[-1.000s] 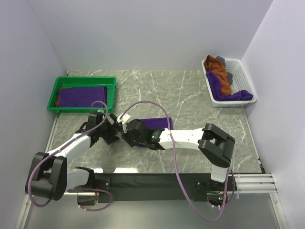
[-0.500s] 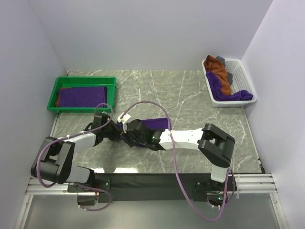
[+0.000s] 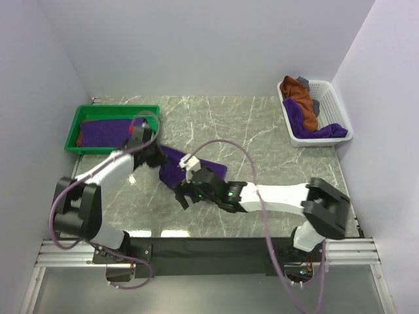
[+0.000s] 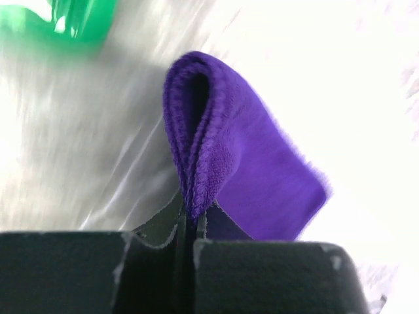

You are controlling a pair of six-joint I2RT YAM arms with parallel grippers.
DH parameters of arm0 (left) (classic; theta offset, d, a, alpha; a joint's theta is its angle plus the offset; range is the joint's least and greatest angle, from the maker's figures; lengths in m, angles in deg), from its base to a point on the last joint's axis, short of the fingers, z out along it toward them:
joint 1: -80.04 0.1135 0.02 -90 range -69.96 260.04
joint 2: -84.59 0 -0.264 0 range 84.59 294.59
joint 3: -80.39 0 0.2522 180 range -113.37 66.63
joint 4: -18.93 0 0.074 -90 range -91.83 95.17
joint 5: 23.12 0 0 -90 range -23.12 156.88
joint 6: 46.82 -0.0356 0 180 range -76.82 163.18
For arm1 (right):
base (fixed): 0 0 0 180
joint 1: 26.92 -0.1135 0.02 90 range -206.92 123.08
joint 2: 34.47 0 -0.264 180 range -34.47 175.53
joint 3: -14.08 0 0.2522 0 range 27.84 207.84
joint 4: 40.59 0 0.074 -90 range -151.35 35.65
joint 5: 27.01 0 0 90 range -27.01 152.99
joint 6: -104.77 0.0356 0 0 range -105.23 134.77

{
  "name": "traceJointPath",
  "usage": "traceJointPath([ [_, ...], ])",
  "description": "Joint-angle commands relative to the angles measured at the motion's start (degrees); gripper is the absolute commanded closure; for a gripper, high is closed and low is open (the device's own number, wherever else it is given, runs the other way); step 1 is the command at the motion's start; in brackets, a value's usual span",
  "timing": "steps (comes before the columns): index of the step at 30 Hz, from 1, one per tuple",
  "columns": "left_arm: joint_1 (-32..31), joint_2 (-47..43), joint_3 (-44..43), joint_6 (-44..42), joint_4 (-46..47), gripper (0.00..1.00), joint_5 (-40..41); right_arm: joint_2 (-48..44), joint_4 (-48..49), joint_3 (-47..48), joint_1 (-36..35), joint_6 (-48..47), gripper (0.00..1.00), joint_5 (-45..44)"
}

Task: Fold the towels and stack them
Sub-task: Neatly place the folded towel into the bin

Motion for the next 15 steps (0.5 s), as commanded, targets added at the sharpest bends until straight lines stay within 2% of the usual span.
traceJointPath([
  [1,0.3,6.0,-12.7,-7.7,-8.6,0.99,5.2,-7.4,0.8,-5.0,0.0,1.5,0.01,-2.8],
  [3,0.7,9.4,-21.9,-10.0,-13.4,0.99,9.5,-10.0,-1.0,-6.5,0.0,1.4,0.01,-1.7],
  [8,3.2,20.2,-41.7,-13.5,-21.4,0.99,11.4,-13.4,-0.1,-11.1,0.0,1.7,0.01,0.2],
  [11,5.0,25.0,-50.4,-15.1,-26.6,0.99,12.7,-14.0,2.9,-13.7,-0.1,1.7,0.01,0.5],
  [15,7.7,27.4,-56.4,-17.0,-29.8,0.99,15.7,-12.0,3.3,-13.0,0.0,0.6,0.01,2.2],
])
